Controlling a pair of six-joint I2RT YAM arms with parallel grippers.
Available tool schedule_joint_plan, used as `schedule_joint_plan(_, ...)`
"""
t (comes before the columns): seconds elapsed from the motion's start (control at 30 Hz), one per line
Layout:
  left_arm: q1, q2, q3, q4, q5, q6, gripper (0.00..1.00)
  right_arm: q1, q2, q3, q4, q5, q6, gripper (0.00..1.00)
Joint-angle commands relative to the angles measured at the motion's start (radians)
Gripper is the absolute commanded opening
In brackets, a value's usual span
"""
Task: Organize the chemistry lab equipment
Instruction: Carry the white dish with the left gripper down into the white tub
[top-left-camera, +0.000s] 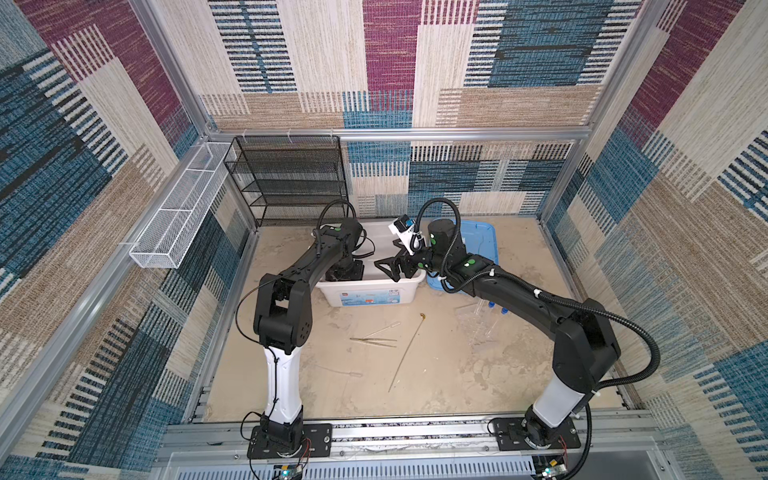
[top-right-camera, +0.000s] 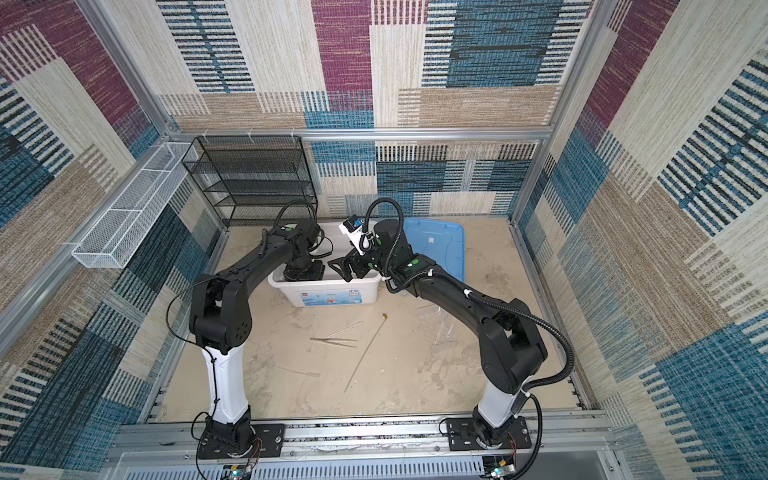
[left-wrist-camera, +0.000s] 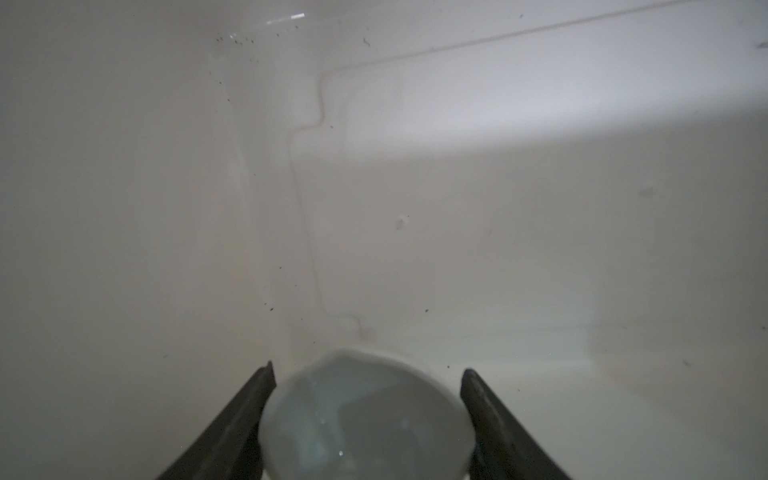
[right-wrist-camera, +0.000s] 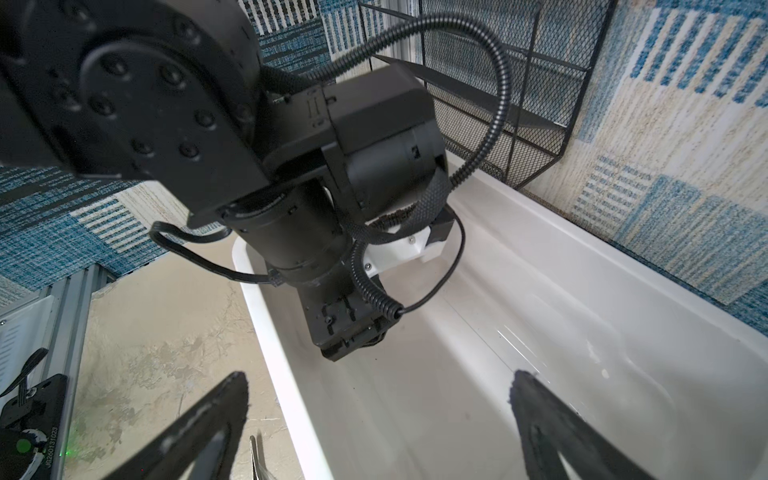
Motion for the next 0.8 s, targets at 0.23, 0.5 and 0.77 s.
schedule_joint_plan(0.23, 0.005, 0.060, -0.063, 0.113, 0.006, -0.030, 0.33, -0.001, 0.042, 0.023, 0.026, -0.005, -0.005, 0.99)
schedule_joint_plan(0.5, 0.003, 0.053, -0.104, 0.165, 0.016, -0.022, 0.49, -0.001, 0.050, 0.014, 0.027, -0.002, -0.006, 0.99)
schedule_joint_plan(0.77, 0.002, 0.041, -0.115, 0.175, 0.012, -0.012, 0.71, -0.002, 0.056, 0.022, 0.014, 0.005, -0.015, 0.99)
